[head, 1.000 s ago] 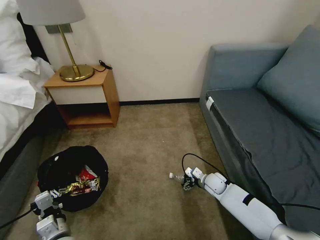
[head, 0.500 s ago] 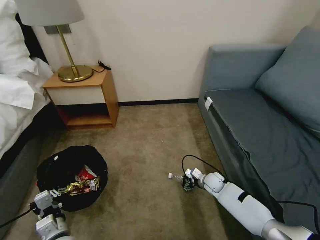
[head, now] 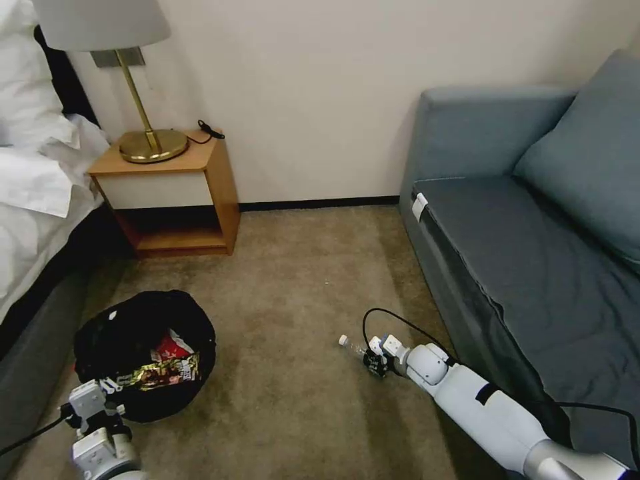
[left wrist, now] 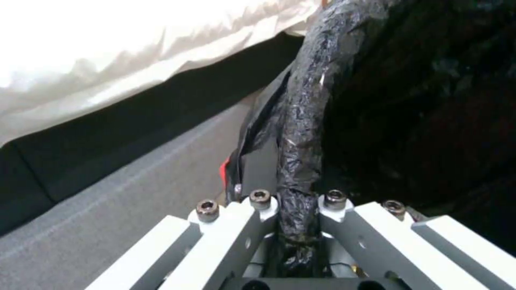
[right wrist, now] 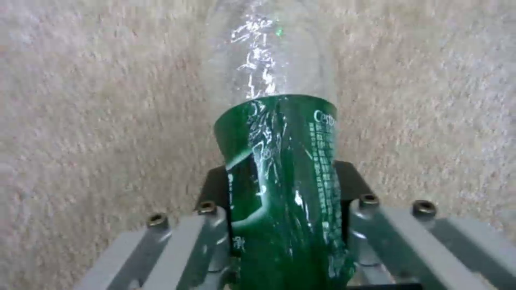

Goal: Pick up the trash bin, then pick up the garbage on the floor and place it into the trash bin.

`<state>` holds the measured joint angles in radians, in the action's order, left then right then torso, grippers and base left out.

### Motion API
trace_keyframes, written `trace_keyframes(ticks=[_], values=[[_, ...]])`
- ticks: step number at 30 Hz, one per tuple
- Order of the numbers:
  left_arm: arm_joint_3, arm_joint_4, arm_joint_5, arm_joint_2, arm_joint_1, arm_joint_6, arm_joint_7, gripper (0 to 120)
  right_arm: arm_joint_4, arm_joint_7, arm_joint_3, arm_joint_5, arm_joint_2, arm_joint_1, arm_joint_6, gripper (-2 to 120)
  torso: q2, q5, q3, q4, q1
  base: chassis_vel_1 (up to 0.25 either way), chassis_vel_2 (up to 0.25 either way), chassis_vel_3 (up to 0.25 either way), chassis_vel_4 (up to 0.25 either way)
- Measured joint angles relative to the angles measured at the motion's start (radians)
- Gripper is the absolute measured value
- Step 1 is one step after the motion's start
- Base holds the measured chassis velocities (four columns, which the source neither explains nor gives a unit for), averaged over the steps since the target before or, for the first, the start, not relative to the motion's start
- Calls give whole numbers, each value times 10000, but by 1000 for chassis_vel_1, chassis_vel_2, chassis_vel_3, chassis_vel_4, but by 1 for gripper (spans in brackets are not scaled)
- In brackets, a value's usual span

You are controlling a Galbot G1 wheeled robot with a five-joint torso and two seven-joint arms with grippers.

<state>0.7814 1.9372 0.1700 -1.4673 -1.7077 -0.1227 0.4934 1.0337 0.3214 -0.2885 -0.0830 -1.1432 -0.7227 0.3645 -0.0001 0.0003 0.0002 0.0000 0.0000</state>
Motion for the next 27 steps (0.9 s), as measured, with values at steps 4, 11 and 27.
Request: trace_keyframes(ticks=[4, 11, 27], values=[[0, -14, 1, -8, -4, -3, 0, 3, 222, -45, 74, -155, -28, 41, -1, 25, 0, -2, -1, 1, 0, 0, 0, 0, 0], [1, -14, 1, -3, -14, -8, 0, 3, 834, -269, 216, -547, -161, 181, -82, 25, 0, -5, -1, -1, 0, 0, 0, 0, 0], [-224, 148, -255, -251, 103, 155, 0, 3, 3950, -1049, -1374, -4779, -1589, 731, -1095, 25, 0, -5, -2, 1, 0, 0, 0, 0, 0]])
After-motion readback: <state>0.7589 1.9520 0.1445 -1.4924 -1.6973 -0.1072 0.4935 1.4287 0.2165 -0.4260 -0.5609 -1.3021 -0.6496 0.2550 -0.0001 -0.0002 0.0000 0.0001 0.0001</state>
